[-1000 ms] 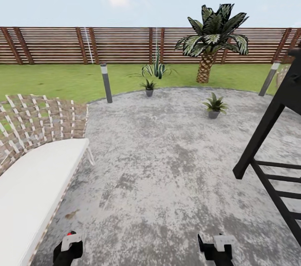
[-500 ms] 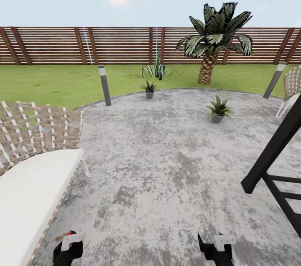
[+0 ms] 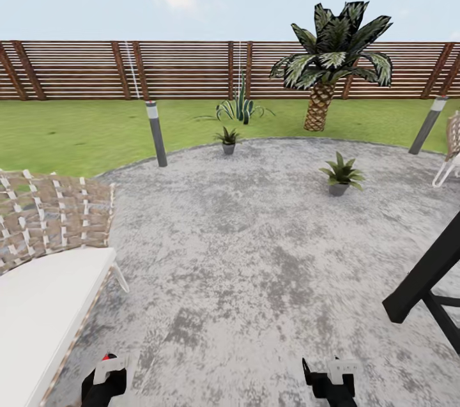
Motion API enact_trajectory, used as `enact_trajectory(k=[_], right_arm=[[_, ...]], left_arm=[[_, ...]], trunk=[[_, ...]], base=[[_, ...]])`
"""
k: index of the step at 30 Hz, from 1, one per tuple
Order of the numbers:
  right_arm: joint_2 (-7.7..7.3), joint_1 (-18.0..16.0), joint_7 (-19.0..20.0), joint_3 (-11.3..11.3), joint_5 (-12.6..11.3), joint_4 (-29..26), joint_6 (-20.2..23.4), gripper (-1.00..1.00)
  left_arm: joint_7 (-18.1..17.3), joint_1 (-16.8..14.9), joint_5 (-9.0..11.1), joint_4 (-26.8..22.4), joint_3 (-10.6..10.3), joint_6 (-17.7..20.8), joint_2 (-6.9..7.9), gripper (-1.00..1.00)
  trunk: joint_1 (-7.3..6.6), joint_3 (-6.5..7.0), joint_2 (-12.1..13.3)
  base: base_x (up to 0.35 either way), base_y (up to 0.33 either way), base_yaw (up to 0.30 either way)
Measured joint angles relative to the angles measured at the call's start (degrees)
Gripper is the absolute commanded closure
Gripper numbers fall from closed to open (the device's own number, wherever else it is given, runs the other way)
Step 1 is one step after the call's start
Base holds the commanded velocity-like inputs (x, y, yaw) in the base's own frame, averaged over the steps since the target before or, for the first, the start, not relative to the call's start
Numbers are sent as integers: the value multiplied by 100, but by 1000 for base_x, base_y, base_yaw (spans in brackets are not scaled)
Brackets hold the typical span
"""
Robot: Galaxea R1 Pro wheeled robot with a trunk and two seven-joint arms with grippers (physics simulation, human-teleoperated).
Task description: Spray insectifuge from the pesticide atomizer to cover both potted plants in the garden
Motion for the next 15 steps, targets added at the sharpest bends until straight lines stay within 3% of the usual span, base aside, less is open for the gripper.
enact_trajectory(k=[15], right_arm=[[0, 2, 15, 0, 0, 0, 0, -100]], left_arm=[[0, 0, 0, 0, 0, 0, 0, 100]], trunk=[[0, 0, 0]], base=[[338, 0, 0]])
